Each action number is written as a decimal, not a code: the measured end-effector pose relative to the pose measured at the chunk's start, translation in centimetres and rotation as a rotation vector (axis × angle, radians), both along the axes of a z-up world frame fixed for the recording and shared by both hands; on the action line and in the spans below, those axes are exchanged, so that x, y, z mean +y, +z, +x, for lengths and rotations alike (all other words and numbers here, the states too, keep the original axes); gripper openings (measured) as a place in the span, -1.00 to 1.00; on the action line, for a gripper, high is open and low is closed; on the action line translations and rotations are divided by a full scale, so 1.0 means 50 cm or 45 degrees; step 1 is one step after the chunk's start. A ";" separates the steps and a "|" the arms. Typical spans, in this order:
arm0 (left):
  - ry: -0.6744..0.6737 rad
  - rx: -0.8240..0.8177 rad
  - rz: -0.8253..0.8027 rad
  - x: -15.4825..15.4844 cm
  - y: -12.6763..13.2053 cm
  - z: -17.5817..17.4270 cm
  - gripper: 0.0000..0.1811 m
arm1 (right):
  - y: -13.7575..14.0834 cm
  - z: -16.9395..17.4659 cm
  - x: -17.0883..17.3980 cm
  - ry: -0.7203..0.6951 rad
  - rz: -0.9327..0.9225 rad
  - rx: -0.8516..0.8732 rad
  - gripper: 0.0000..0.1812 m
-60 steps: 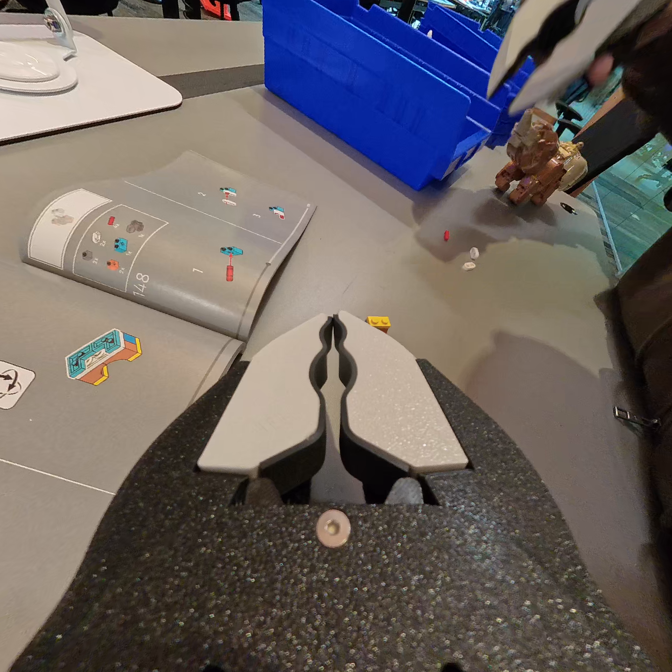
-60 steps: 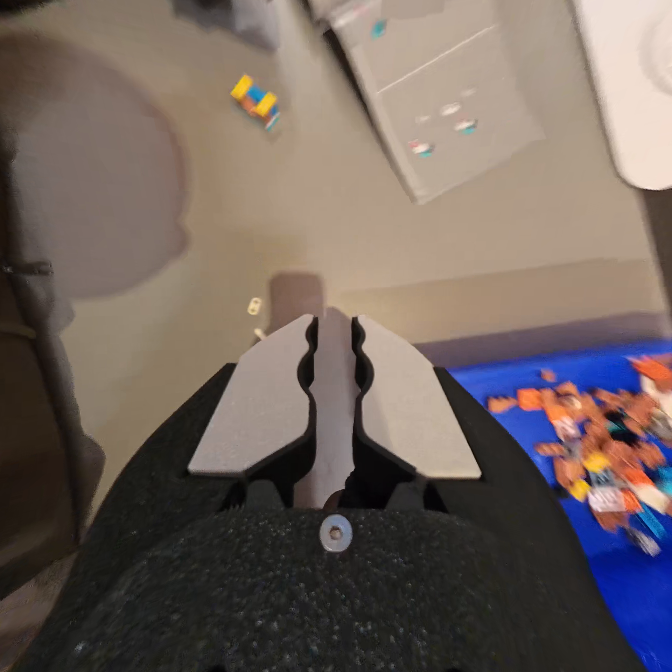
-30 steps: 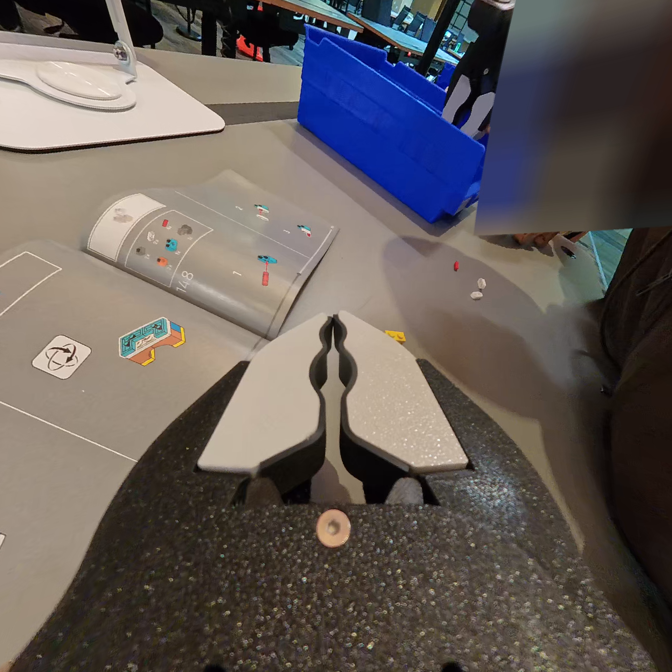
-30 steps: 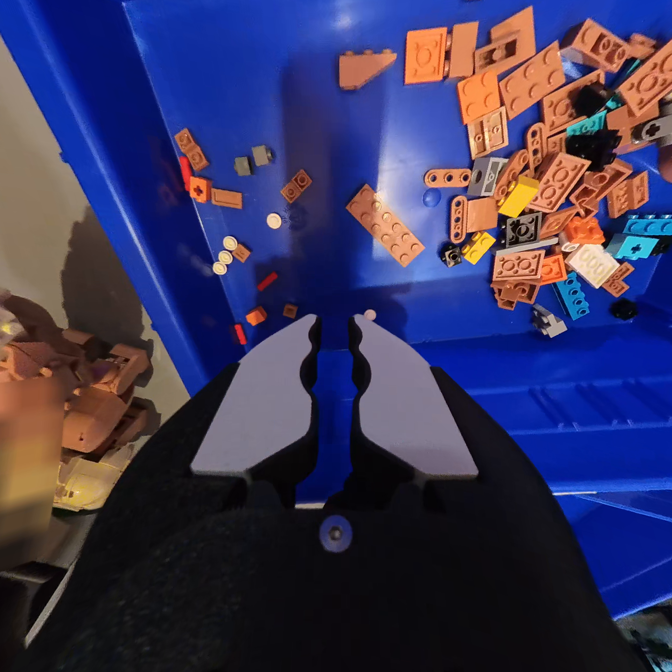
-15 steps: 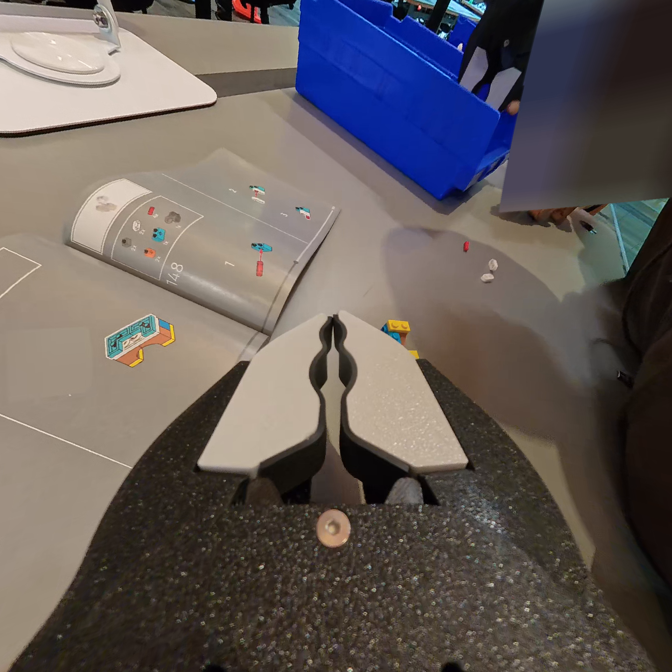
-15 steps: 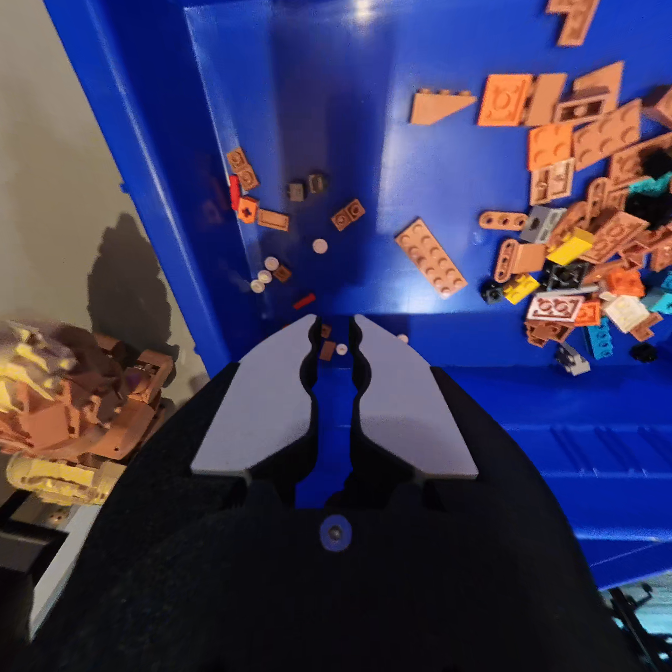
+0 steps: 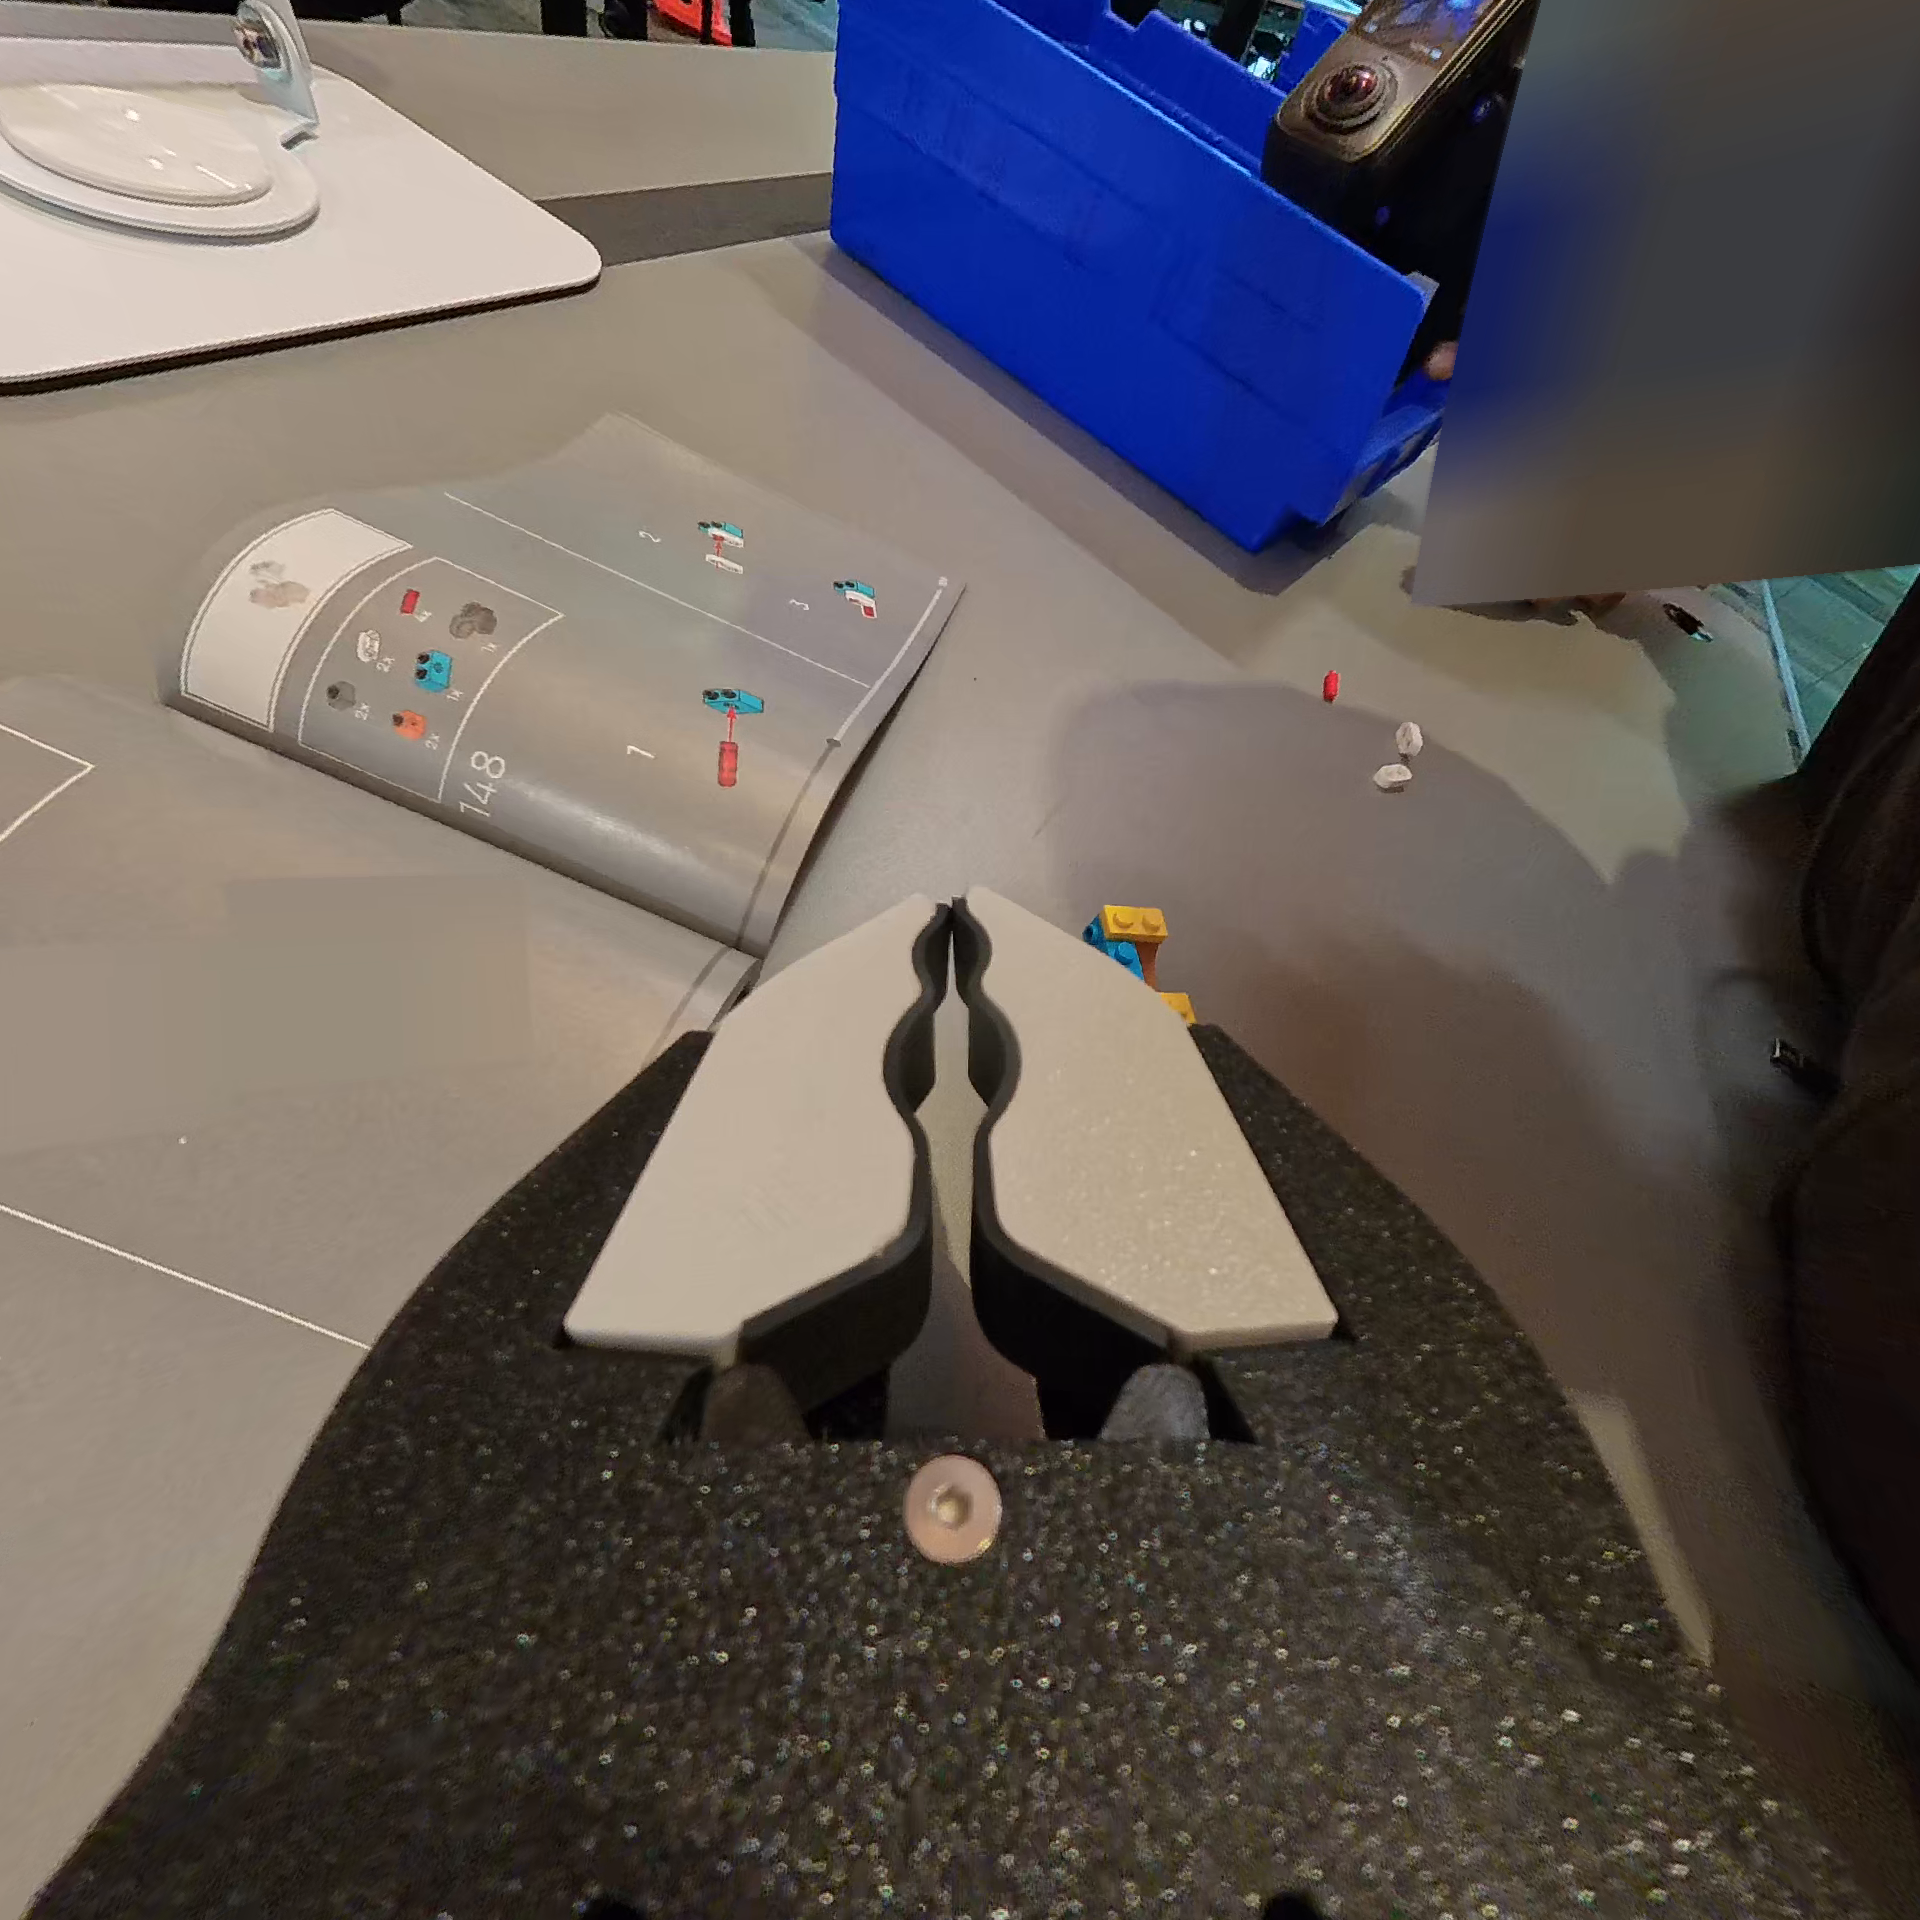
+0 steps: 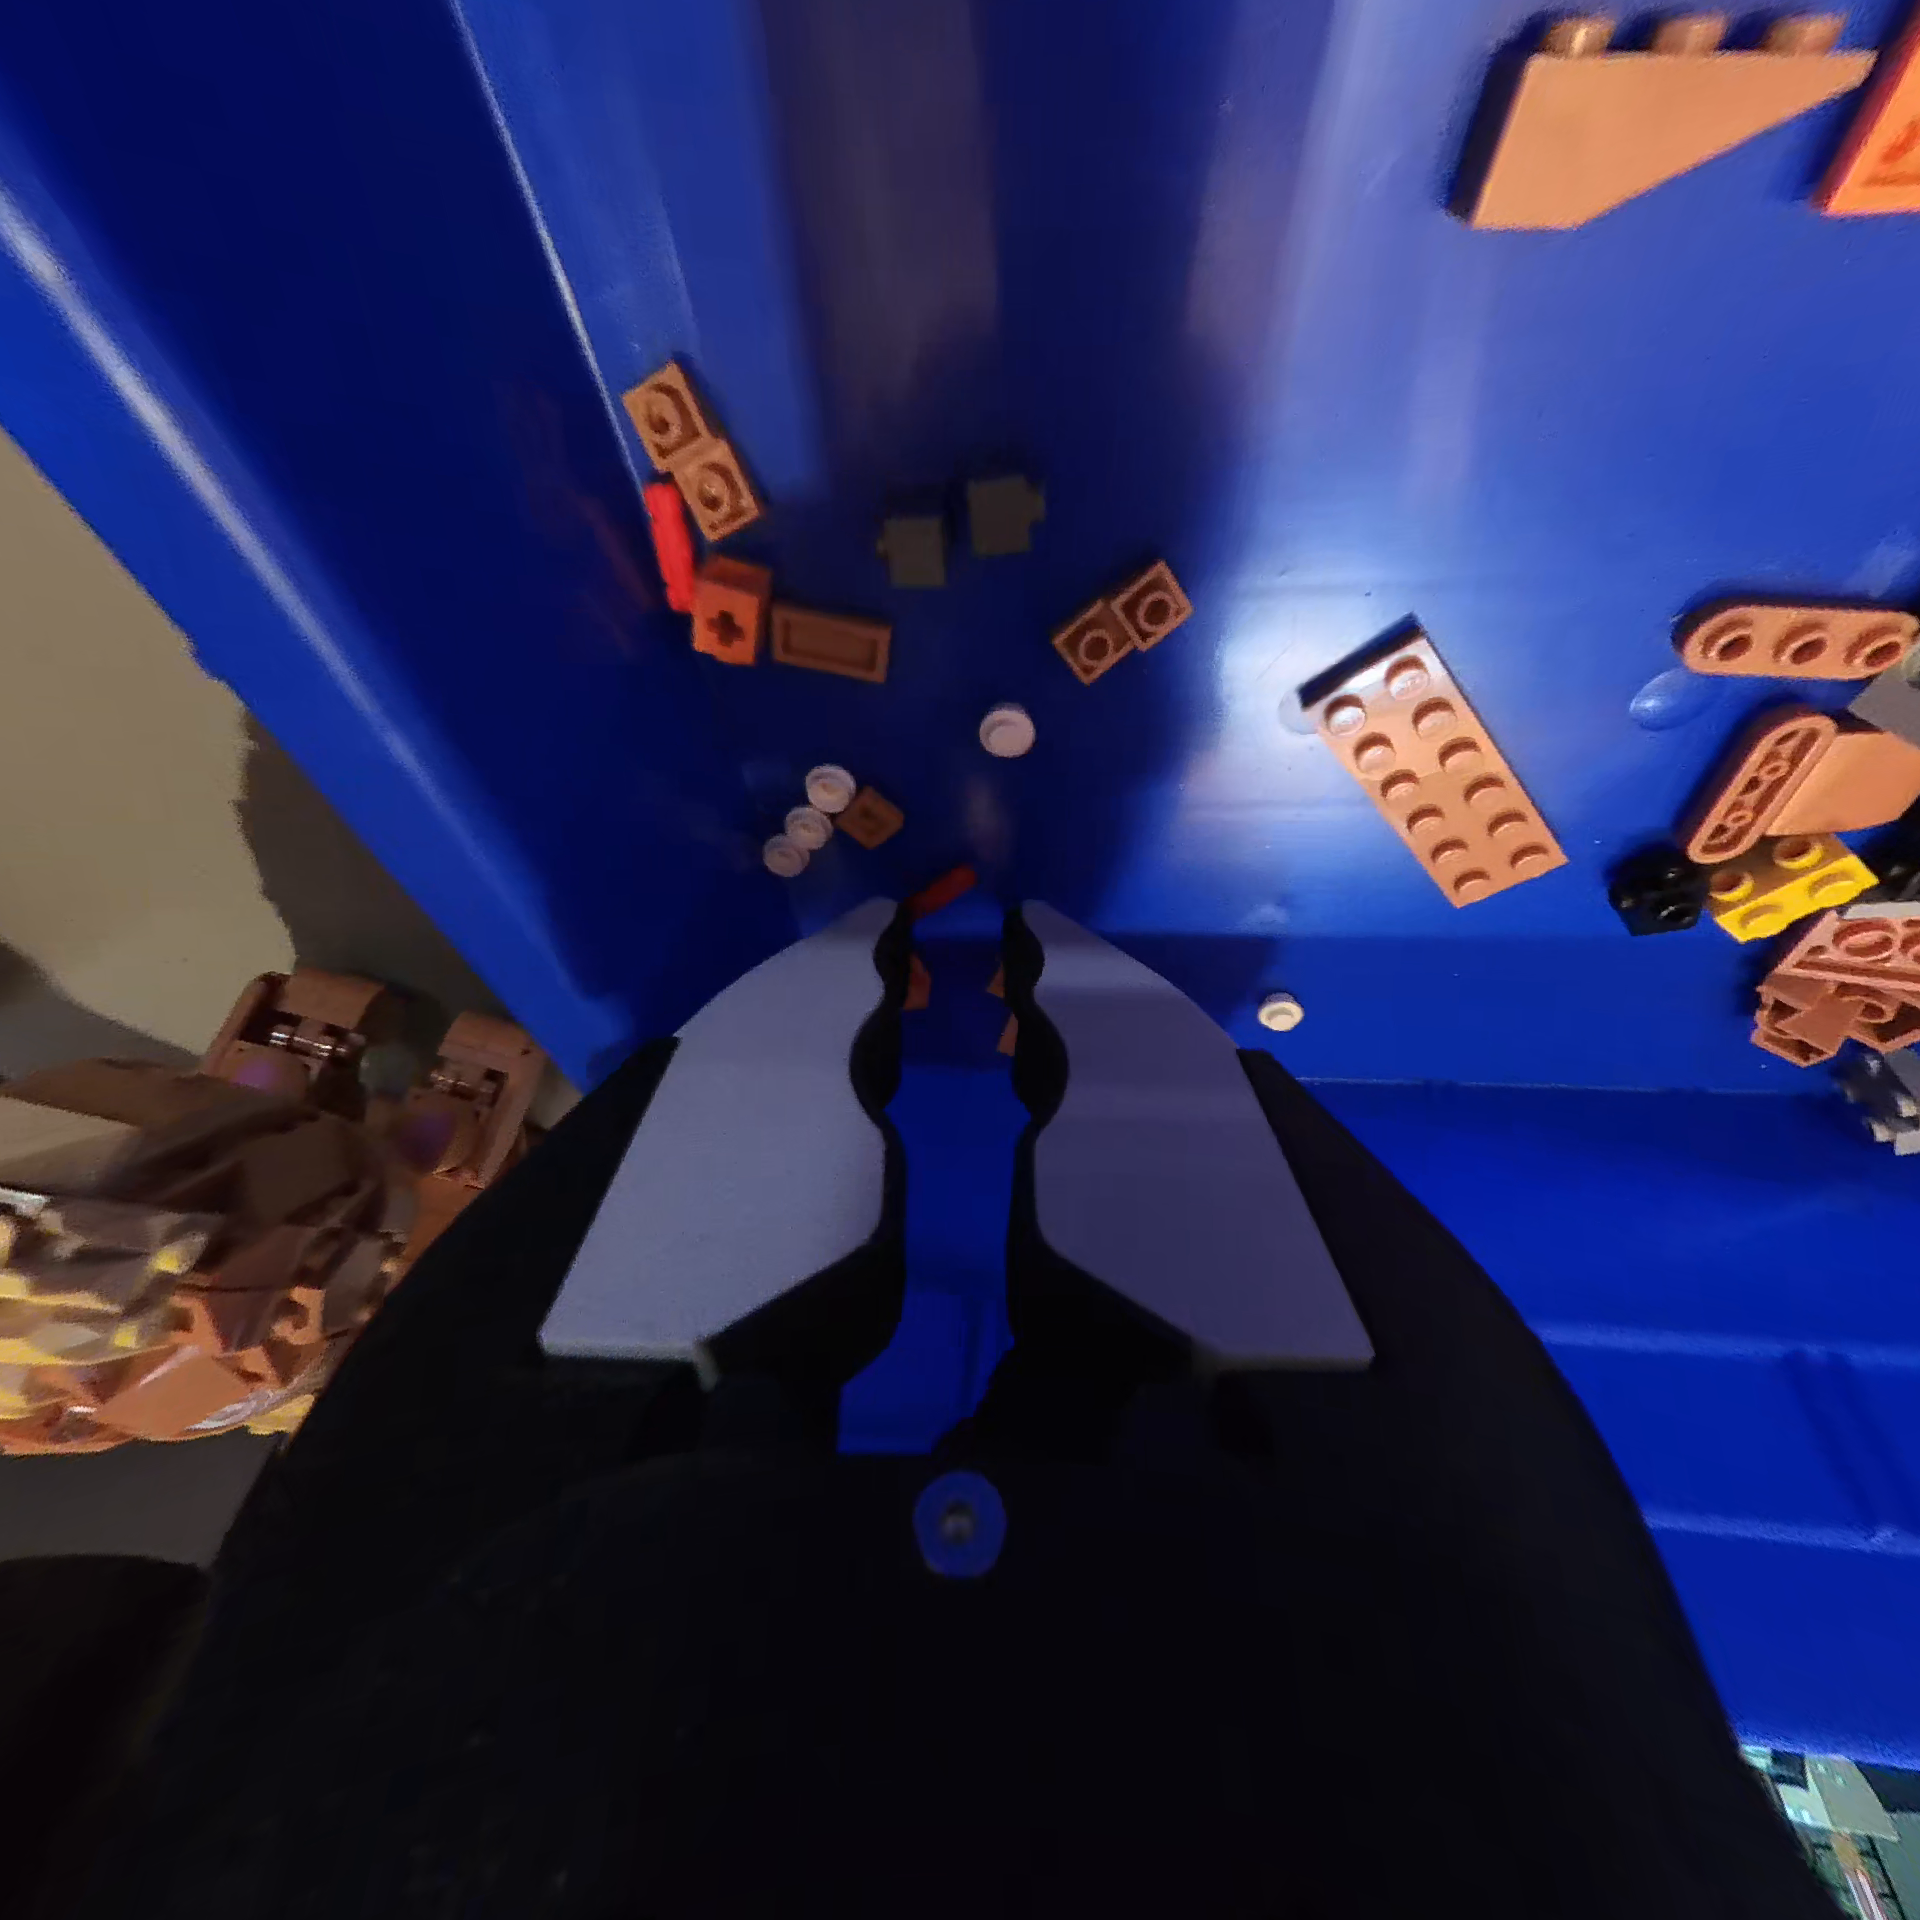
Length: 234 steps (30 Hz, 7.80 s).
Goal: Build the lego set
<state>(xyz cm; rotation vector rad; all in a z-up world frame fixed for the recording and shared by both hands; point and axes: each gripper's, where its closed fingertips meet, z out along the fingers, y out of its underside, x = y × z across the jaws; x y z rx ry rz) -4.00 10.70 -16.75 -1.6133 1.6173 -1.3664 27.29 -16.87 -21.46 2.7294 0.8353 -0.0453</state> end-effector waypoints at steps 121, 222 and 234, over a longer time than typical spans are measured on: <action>0.297 0.192 0.605 -0.044 -0.026 -0.090 -0.64 | 0.009 -0.484 0.154 -0.345 1.232 0.405 -0.72; 0.230 0.047 0.438 -0.123 -0.017 -0.082 -0.78 | 0.103 -0.172 0.112 0.153 0.279 0.010 -0.77; 0.248 0.025 0.306 -0.108 -0.009 -0.082 -0.80 | 0.020 -0.180 0.103 -0.136 0.152 -0.034 -0.75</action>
